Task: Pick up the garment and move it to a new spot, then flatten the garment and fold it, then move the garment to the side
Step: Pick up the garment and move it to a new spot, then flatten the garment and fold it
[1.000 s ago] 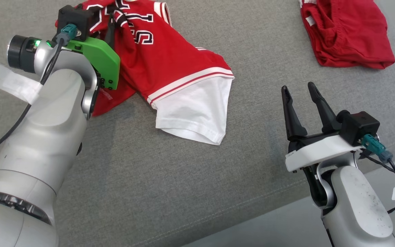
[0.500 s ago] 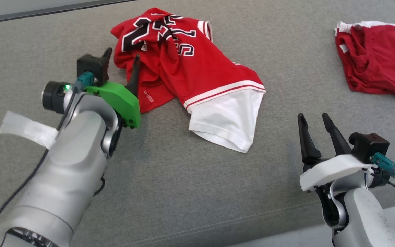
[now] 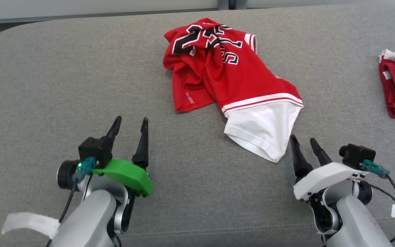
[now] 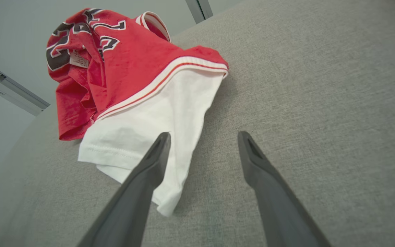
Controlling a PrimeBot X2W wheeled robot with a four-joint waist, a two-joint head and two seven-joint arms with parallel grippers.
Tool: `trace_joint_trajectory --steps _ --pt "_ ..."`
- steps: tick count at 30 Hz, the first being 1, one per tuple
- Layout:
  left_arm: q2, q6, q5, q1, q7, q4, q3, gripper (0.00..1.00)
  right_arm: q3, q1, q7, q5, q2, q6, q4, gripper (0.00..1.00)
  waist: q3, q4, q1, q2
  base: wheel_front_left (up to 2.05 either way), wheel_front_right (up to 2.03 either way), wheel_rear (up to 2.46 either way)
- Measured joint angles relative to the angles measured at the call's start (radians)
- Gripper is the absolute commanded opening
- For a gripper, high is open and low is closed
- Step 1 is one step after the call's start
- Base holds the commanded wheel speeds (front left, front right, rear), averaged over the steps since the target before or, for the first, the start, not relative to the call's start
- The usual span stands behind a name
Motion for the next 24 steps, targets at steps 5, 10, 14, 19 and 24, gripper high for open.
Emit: trace_joint_trajectory --steps 5,10,14,19,24 --pt "0.026 0.06 -0.005 0.099 0.0 -0.131 0.012 1.0 0.009 -0.046 -0.01 0.02 0.0 0.0 0.111 1.0 -0.002 0.04 0.0 0.0 0.0 0.0 0.0" --pt "0.039 0.09 -0.007 0.139 0.012 -0.205 0.008 1.0 0.027 -0.094 -0.008 0.026 0.0 0.0 0.233 1.0 0.0 0.075 0.0 0.0 0.0 0.0 0.0" --pt "0.045 0.105 -0.008 0.155 0.015 -0.239 0.01 1.0 0.056 -0.131 -0.034 0.034 -0.002 0.0 0.295 0.47 0.002 0.094 0.0 0.0 0.0 0.0 0.0" --pt "0.054 0.115 -0.014 0.169 0.015 -0.258 0.019 1.0 0.075 -0.156 -0.057 0.041 -0.002 0.0 0.34 0.0 0.002 0.09 0.0 0.0 0.0 0.0 0.0" --pt "0.062 0.121 -0.021 0.188 0.015 -0.271 0.024 1.0 0.066 -0.173 -0.061 0.043 0.002 0.0 0.342 0.0 -0.002 0.065 0.0 0.0 0.0 0.0 0.0"
